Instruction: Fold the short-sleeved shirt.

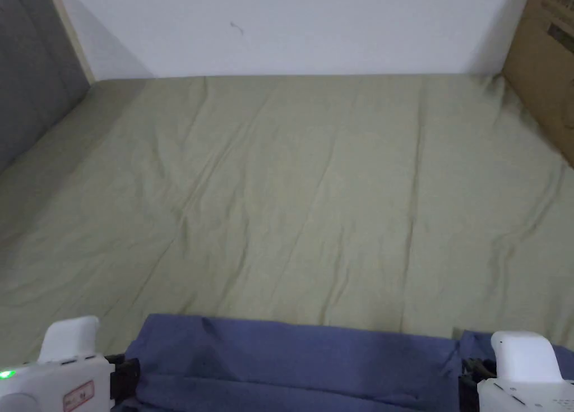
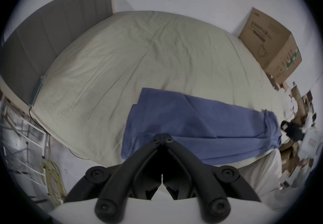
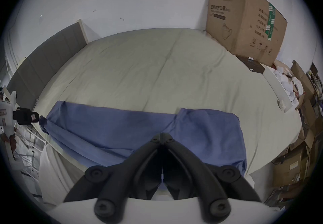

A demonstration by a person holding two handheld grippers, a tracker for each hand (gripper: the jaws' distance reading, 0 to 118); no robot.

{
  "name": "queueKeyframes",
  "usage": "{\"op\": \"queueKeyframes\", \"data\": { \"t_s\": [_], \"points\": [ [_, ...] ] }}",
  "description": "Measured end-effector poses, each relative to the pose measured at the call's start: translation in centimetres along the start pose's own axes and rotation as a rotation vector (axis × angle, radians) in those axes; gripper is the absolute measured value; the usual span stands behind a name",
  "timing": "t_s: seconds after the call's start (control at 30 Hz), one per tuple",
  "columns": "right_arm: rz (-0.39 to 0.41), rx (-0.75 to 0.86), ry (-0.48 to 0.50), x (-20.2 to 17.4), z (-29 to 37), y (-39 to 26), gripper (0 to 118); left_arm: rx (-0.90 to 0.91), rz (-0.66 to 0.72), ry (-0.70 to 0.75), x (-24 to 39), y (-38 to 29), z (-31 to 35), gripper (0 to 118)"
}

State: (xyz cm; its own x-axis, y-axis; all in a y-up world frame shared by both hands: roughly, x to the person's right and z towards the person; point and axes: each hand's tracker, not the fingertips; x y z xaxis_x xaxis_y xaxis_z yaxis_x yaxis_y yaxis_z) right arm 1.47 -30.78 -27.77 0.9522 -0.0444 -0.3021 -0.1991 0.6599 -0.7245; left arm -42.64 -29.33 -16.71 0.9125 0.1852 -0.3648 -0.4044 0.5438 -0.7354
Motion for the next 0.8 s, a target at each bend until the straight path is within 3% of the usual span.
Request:
{"op": "queueKeyframes", "data": {
  "t_s": [0.03,0.1,0.13,0.3,0.4,0.53,0.73,0.77,0.8],
  "points": [
    [0.016,0.001,0.02,-0.2,0.0,0.0,0,0.009,0.022,-0.035,-1.0,0.1,0.3,25],
    [0.05,-0.022,0.047,-0.8,-0.4,0.1,0,0.003,0.041,-0.062,-3.1,0.1,0.4,89],
    [0.064,-0.03,0.046,-1.1,-0.6,0.1,0,-0.029,0.076,-0.078,-4.1,0.0,0.0,108],
    [0.066,-0.047,0.097,-3.1,-1.5,0.5,0,-0.043,0.236,-0.203,-8.2,-0.5,-2.3,109],
    [0.113,-0.05,0.106,-5.0,-1.9,0.6,0,-0.074,0.345,-0.237,-9.9,-1.0,-4.1,109],
    [0.142,-0.068,0.136,-6.7,-2.7,0.7,0,-0.101,0.487,-0.404,-11.3,-1.4,-6.9,109],
    [0.149,-0.103,0.138,-7.6,-3.6,0.6,0,-0.122,0.547,-0.575,-12.0,-0.8,-9.9,111],
    [0.149,-0.109,0.134,-7.6,-3.7,0.6,0,-0.122,0.541,-0.562,-12.1,-0.7,-10.0,104],
    [0.145,-0.116,0.129,-7.5,-3.9,0.5,0,-0.116,0.546,-0.561,-11.6,-0.5,-9.5,83]
  ]
}}
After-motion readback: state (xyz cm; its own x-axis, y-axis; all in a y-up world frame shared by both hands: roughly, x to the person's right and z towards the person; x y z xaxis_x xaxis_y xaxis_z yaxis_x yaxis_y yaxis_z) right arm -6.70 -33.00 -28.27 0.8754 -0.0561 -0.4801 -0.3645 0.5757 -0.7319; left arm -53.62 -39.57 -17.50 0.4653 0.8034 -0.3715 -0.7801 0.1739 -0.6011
